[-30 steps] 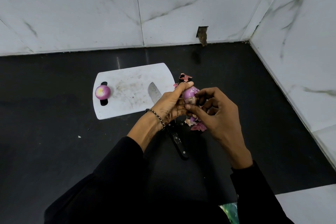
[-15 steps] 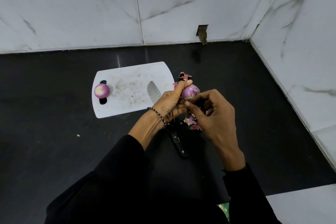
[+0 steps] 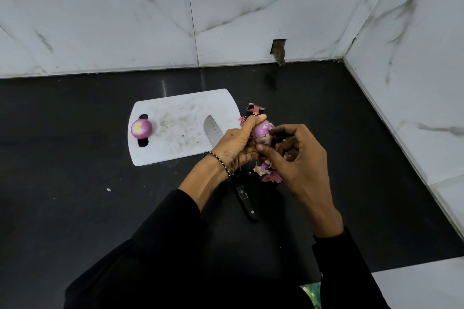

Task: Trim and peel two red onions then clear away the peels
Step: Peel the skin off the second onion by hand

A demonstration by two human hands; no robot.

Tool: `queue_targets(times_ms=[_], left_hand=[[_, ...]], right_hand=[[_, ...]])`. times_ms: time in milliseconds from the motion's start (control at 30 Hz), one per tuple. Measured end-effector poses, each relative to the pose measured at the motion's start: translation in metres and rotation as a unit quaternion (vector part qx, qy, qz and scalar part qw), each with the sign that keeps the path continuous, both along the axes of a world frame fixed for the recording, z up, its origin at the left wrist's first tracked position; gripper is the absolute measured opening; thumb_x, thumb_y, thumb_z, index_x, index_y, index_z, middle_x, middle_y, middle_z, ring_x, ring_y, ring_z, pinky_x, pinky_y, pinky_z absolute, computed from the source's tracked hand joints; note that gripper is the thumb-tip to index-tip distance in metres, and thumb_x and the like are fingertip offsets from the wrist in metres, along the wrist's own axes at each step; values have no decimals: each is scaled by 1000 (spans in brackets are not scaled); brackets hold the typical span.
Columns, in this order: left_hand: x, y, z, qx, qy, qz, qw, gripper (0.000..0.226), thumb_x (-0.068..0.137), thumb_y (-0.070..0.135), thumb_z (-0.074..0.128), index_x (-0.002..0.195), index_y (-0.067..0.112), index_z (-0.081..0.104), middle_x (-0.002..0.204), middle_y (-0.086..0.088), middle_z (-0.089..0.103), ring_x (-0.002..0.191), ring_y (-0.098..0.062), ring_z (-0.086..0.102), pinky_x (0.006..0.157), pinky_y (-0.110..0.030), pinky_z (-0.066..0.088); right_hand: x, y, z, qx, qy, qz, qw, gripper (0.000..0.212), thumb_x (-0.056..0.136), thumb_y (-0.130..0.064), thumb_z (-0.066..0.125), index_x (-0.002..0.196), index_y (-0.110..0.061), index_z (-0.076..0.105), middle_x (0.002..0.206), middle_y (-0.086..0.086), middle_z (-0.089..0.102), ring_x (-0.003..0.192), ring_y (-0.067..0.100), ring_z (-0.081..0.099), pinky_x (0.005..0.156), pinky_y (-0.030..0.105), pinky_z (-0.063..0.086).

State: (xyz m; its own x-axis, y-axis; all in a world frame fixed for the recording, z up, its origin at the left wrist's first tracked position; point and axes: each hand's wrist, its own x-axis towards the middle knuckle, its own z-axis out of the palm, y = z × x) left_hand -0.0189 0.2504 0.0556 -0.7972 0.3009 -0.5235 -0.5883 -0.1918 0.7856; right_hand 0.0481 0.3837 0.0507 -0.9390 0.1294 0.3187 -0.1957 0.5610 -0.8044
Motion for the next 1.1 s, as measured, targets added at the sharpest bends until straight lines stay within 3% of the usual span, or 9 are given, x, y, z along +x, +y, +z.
queue_targets(times_ms=[167,333,400,567,633,733,833,1033,1100], left_hand=[[2,-3,-2,-20,0,10,1000,39,87,43,70,83,4,71,69,-9,70,55,-13,65,64,-30,57],[4,-5,1,2,-22,29,999,36,90,39,66,84,3,67,58,-4,64,43,-8,58,49,-21,52],[3,-7,2,15,-31,32,999,36,90,38,67,86,2,69,69,-10,68,44,-9,59,47,-20,51],[3,-8,-3,10,-34,30,999,42,86,44,69,96,3,72,88,-17,72,63,-17,67,64,-30,56],[3,-7,-3,8,-30,26,999,41,87,45,68,95,5,72,85,-15,72,63,-16,67,67,-30,57],[3,-7,-2,-2,-14,10,1000,40,87,47,67,89,6,71,68,-6,67,50,-11,61,58,-25,53],[3,-6,-3,-25,0,10,1000,42,86,48,68,88,6,72,69,-6,69,54,-11,63,61,-26,52],[5,-2,0,-53,10,26,998,43,88,46,68,86,3,72,64,-4,68,53,-10,64,51,-19,51],[4,-2,0,-53,7,24,998,43,88,46,68,86,3,72,63,-4,67,51,-9,62,51,-19,51]], right_hand=[[-2,-2,0,6,-15,6,1000,27,82,-27,81,104,-26,65,98,-13,61,79,7,59,66,17,48],[-2,-15,-6,20,-23,4,1000,16,85,-21,77,93,-27,64,96,-14,60,79,8,60,66,37,56],[0,-17,-5,-19,-26,-8,999,22,83,-27,78,95,-28,60,93,-14,62,79,9,61,68,32,55],[1,-15,1,-31,-11,-7,999,38,81,-26,82,109,-27,58,100,-16,61,82,6,64,70,25,57],[1,-14,2,-16,-1,-4,1000,38,81,-25,82,113,-26,61,101,-16,61,84,5,63,71,23,56],[2,-14,1,-11,4,5,1000,32,84,-24,79,112,-24,64,100,-14,61,83,9,64,70,32,58],[2,-14,1,-21,1,6,1000,28,85,-21,78,109,-24,64,98,-14,61,81,9,64,66,35,59],[2,-21,-6,-3,10,-12,1000,19,86,-8,76,100,-17,66,100,-6,58,82,3,59,71,11,49],[1,-22,-8,-7,2,-19,1000,19,87,-9,77,99,-18,65,99,-6,58,81,1,58,71,10,48]])
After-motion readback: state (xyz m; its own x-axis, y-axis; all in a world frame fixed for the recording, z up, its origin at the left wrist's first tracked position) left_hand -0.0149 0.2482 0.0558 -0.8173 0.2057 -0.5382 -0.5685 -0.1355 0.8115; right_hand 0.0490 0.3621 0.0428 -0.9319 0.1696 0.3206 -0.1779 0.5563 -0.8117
